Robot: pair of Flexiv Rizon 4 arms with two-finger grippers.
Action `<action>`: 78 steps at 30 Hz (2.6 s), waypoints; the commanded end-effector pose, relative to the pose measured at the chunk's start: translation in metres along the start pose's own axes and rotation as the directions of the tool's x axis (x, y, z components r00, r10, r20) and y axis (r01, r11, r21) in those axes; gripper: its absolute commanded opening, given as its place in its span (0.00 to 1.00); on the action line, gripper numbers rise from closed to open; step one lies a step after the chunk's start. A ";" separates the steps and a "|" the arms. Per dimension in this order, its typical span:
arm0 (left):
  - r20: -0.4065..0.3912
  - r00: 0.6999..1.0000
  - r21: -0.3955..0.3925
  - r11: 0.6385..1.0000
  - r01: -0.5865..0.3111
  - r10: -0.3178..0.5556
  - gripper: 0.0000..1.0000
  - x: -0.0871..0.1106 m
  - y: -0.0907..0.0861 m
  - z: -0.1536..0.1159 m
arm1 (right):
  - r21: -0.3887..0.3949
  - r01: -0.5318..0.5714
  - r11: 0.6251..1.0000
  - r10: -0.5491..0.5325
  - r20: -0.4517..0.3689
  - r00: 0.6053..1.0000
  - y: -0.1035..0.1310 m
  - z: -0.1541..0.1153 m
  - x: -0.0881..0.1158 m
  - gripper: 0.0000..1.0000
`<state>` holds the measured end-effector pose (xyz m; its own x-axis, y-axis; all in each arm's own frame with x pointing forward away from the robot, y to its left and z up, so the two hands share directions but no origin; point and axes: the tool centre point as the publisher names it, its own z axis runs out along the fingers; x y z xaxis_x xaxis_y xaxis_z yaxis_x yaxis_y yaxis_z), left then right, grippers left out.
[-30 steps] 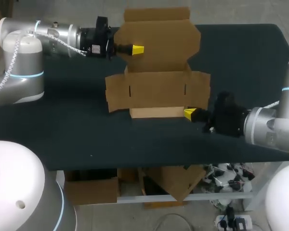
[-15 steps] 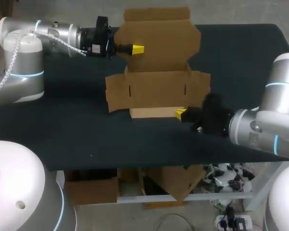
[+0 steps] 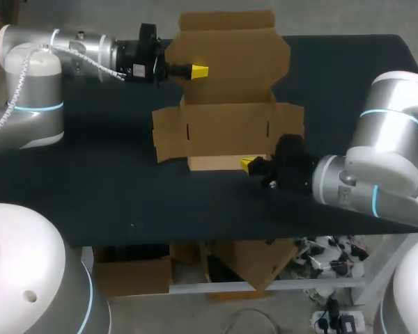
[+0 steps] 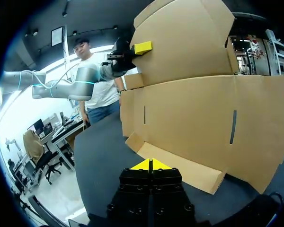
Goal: Assemble the packaging by folding the flat box into shape, placing the metal phone stand inside, and closing the box properly
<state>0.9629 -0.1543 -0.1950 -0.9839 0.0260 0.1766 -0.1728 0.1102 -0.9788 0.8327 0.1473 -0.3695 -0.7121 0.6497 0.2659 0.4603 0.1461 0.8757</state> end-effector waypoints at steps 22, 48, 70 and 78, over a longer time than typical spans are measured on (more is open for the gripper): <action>-0.006 1.000 0.001 1.000 0.000 0.000 0.00 -0.001 0.001 -0.001 | 0.058 -0.021 0.998 0.018 0.057 0.998 -0.015 0.053 0.002 0.00; -0.006 1.000 0.001 1.000 0.000 0.000 0.00 -0.001 0.001 -0.001 | 0.087 -0.025 0.996 0.014 0.116 0.993 -0.024 0.066 -0.003 0.00; -0.006 1.000 0.001 1.000 0.000 0.000 0.00 -0.001 0.001 -0.001 | 0.084 -0.039 0.996 0.027 0.139 0.990 -0.026 0.074 -0.009 0.00; -0.006 1.000 0.001 1.000 0.000 0.000 0.00 -0.001 0.001 -0.001 | 0.085 -0.026 0.996 0.013 0.150 0.989 -0.026 0.074 -0.005 0.00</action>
<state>0.9630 -0.1540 -0.1953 -0.9839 0.0262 0.1767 -0.1728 0.1098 -0.9788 0.8651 0.1900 -0.4188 -0.6750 0.6889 0.2643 0.5269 0.1993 0.8262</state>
